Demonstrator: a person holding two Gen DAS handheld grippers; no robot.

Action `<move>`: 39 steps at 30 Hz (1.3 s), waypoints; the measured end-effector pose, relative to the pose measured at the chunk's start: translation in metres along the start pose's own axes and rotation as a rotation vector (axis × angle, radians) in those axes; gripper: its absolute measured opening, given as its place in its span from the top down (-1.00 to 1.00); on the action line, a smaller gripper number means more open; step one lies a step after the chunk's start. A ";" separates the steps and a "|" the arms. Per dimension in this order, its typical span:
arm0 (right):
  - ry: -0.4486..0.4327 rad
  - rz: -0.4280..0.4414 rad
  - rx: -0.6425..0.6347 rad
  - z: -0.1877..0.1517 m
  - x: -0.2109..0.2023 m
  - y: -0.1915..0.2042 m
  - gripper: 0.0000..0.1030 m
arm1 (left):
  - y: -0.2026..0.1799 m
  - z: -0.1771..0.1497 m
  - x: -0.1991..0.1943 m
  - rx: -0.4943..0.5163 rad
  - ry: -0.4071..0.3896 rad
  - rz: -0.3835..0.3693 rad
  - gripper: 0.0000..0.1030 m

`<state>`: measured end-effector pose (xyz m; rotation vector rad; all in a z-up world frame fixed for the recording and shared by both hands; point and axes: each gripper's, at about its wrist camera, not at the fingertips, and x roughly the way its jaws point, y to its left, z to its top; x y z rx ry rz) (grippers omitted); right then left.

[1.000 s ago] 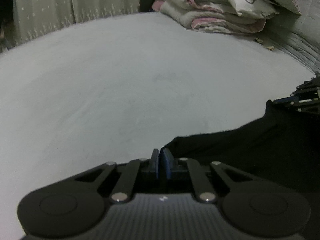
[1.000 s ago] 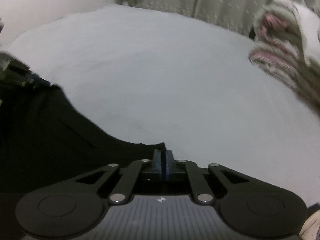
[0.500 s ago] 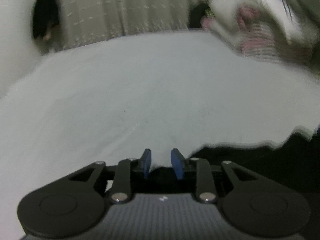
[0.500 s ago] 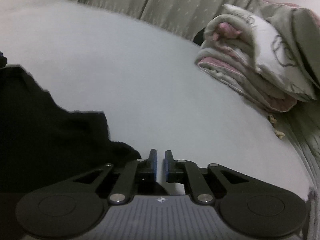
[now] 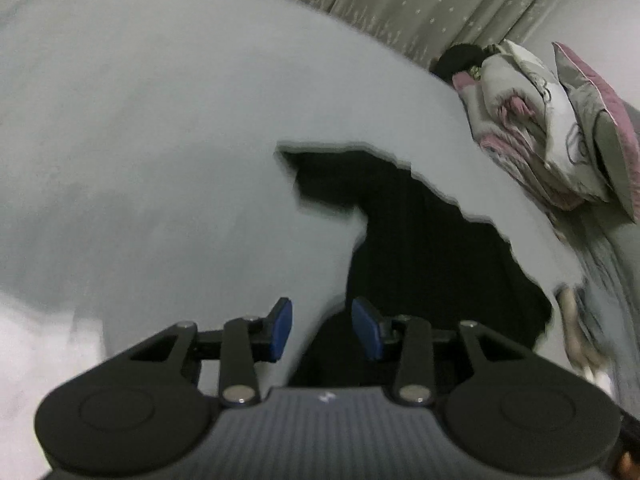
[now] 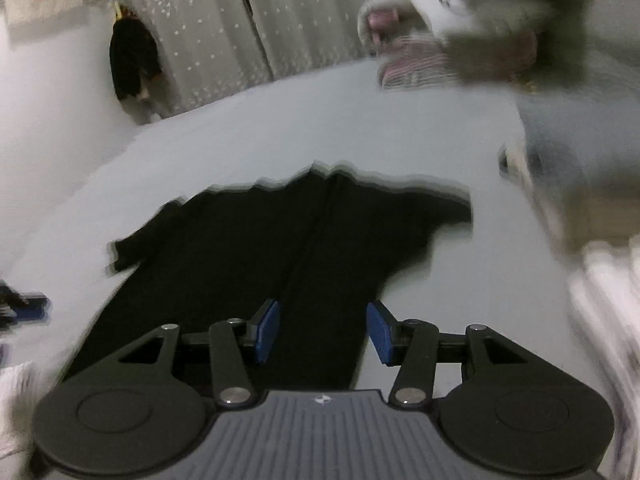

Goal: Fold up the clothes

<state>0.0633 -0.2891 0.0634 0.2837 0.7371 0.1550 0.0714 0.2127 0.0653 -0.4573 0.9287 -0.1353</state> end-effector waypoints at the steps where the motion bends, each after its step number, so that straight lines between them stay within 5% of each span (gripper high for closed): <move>1: 0.005 0.024 0.031 -0.017 -0.018 -0.001 0.05 | 0.005 -0.017 -0.009 -0.005 0.009 0.007 0.32; 6: 0.046 0.052 0.102 -0.106 -0.089 0.008 0.05 | 0.030 -0.073 -0.033 -0.034 0.040 0.020 0.32; 12: 0.094 0.086 0.167 -0.165 -0.113 0.012 0.05 | 0.027 -0.102 -0.033 0.116 0.026 0.050 0.20; 14: 0.102 0.101 0.174 -0.179 -0.111 0.015 0.05 | 0.024 -0.105 -0.034 0.158 0.018 0.052 0.29; 16: 0.082 0.104 0.151 -0.188 -0.110 0.021 0.24 | 0.023 -0.107 -0.034 0.172 0.022 0.053 0.90; 17: 0.073 0.090 0.130 -0.191 -0.111 0.026 0.45 | 0.023 -0.108 -0.034 0.173 0.032 0.051 0.89; 18: 0.072 0.085 0.115 -0.194 -0.111 0.029 0.87 | 0.024 -0.109 -0.038 0.162 0.034 0.032 0.90; 26: -0.040 0.159 0.149 -0.170 -0.160 0.023 0.87 | 0.034 -0.116 -0.097 0.024 -0.012 -0.172 0.91; 33: -0.077 0.143 0.188 -0.145 -0.191 0.002 0.88 | 0.039 -0.140 -0.113 -0.034 0.008 -0.215 0.91; 39: -0.037 0.101 0.236 -0.147 -0.195 -0.019 0.88 | 0.038 -0.158 -0.109 -0.011 0.035 -0.159 0.91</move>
